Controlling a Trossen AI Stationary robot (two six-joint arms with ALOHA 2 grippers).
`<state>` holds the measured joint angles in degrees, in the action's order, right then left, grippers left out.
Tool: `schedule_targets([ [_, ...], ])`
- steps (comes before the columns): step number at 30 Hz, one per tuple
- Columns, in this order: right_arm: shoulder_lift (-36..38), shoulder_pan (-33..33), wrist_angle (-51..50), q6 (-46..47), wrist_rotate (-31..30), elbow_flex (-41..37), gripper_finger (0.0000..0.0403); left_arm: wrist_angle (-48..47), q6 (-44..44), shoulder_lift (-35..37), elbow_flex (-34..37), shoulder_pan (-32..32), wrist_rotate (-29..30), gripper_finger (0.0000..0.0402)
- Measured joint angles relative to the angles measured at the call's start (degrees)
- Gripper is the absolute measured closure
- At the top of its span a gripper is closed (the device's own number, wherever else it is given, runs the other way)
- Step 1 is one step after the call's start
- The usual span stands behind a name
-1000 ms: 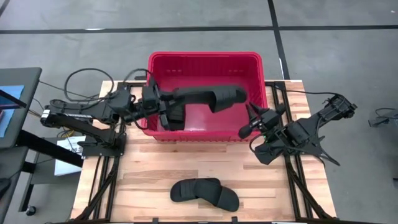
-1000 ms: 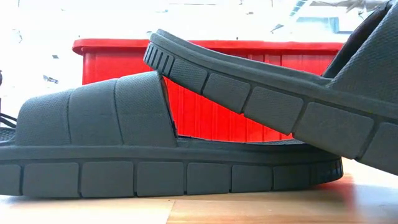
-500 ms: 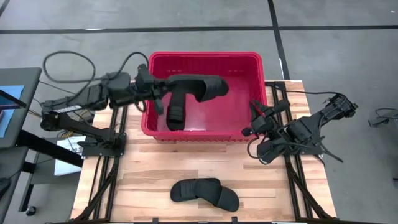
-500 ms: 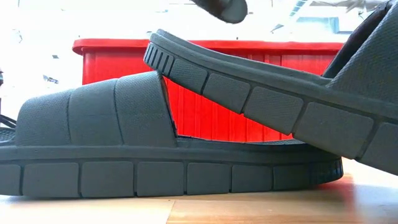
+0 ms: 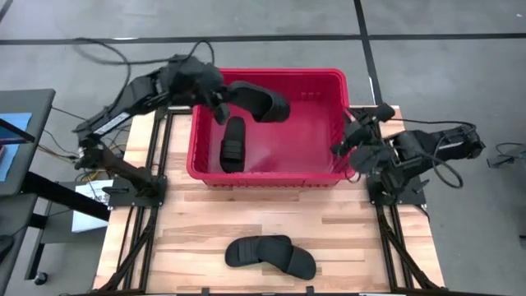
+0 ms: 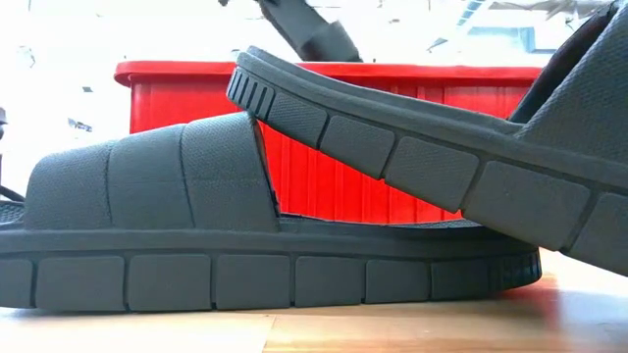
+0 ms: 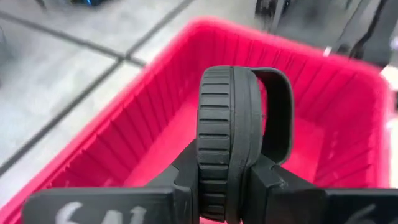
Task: Pick and place slides into bin
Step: Put the top slide into the organizer bin
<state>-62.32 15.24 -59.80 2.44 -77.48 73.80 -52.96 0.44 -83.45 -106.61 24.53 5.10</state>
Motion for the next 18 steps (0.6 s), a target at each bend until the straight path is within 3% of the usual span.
schedule_targets([
  [11,-0.92,-10.28,0.04,-0.73,10.80,-0.04,0.0346,-15.23,7.31,-13.95,-16.44,6.05,-7.16,0.0349],
  [18,-2.05,-15.95,0.28,-2.49,11.80,0.02,0.0346,-20.65,10.38,-17.02,-20.31,8.54,-13.52,0.0349],
])
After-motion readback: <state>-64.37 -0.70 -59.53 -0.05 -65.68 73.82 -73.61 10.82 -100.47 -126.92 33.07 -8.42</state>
